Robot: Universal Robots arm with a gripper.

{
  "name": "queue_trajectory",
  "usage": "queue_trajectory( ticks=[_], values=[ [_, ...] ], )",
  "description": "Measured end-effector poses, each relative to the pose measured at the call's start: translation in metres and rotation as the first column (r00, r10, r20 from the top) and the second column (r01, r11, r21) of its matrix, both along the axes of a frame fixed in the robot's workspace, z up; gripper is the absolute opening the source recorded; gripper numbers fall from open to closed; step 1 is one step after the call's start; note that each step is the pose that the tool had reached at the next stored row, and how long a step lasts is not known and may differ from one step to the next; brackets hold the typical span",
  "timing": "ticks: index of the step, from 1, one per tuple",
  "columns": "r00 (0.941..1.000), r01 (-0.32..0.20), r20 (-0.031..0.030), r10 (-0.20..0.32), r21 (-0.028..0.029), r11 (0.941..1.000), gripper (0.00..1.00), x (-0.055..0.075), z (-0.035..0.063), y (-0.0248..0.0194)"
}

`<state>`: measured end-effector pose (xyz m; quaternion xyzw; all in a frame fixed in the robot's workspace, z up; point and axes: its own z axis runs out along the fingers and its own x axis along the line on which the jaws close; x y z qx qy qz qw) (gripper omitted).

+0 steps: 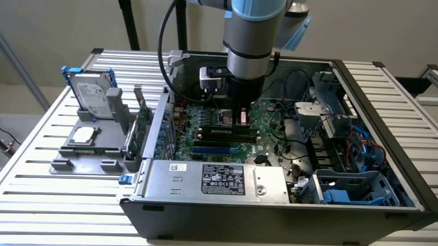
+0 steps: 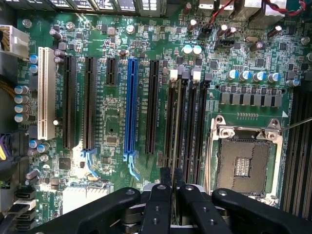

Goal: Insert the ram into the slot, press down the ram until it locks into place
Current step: 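Insert the ram into the slot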

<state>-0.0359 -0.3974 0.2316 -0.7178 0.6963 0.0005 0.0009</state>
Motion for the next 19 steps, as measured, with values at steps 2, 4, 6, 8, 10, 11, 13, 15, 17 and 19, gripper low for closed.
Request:
queue_trajectory(
  ticks=[2, 4, 6, 8, 10, 11, 13, 15, 17, 19],
  values=[
    [1.0000, -0.002, 0.0001, 0.002, 0.0001, 1.0000, 0.13, 0.0000, -0.0005, 0.0000],
    [1.0000, -0.004, 0.0001, 0.004, -0.0003, 1.0000, 0.13, 0.0000, -0.0009, 0.0000],
    [1.0000, -0.007, 0.0002, 0.007, -0.0017, 1.0000, 0.13, 0.0000, -0.0011, 0.0001],
    [0.9999, -0.010, 0.0003, 0.010, -0.0035, 0.9999, 0.13, 0.0000, -0.0013, 0.0000],
    [0.9999, -0.013, 0.0004, 0.013, -0.0055, 0.9999, 0.13, 0.0000, -0.0015, 0.0000],
    [0.9999, -0.014, 0.0006, 0.014, -0.0062, 0.9999, 0.13, 0.0000, -0.0017, 0.0000],
    [0.9999, -0.015, 0.0009, 0.015, -0.0082, 0.9999, 0.13, 0.0000, -0.0019, 0.0000],
    [0.9999, -0.015, 0.0011, 0.015, -0.0089, 0.9998, 0.13, 0.0000, -0.0020, 0.0000],
    [0.9999, -0.015, 0.0015, 0.015, -0.0088, 0.9998, 0.13, 0.0000, -0.0022, 0.0000],
    [0.9999, -0.015, 0.0017, 0.015, -0.0088, 0.9998, 0.13, 0.0000, -0.0024, 0.0000]
  ],
)
